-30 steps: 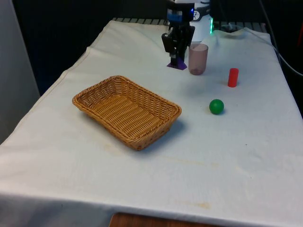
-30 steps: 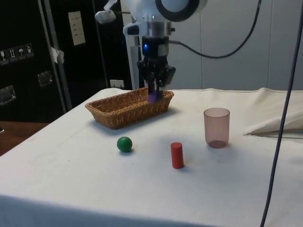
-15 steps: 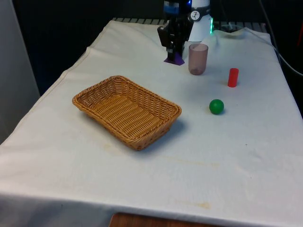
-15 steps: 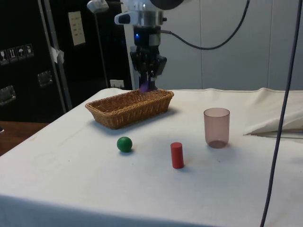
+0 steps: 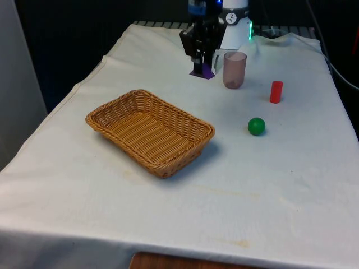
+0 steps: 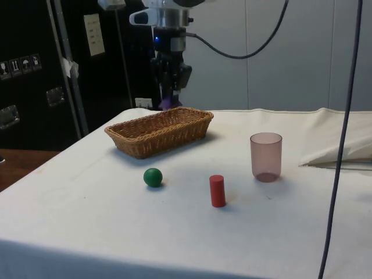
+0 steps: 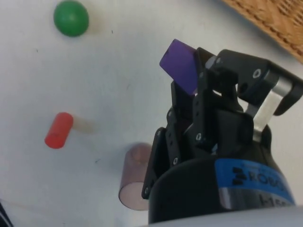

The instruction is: Pick up the triangular block and place it into the basket.

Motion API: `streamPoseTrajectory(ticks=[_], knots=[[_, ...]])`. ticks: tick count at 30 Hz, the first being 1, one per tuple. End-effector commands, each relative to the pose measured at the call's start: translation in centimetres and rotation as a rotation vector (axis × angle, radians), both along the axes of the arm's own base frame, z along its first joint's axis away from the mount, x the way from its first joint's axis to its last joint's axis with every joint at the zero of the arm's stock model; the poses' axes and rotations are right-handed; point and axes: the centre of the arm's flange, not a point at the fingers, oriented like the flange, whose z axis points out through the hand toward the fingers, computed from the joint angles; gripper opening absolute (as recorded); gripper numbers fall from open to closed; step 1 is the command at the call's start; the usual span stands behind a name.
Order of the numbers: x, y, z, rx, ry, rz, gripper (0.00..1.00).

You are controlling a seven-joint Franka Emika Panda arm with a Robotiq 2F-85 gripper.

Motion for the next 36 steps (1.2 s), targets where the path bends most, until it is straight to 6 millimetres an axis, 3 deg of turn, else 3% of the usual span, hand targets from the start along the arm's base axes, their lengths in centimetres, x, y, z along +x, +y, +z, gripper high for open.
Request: streamPoseTrajectory(ticks=[1,24,36], knots=[[0.3,-0.1,0.1,0.013,0.001,-0.002,0.33],[3.7,-2.1,0.4,0.046,-0.029,-0.077,0.33],[4.5,-3.2,0.3,0.065,-0.043,-0.132,0.33]])
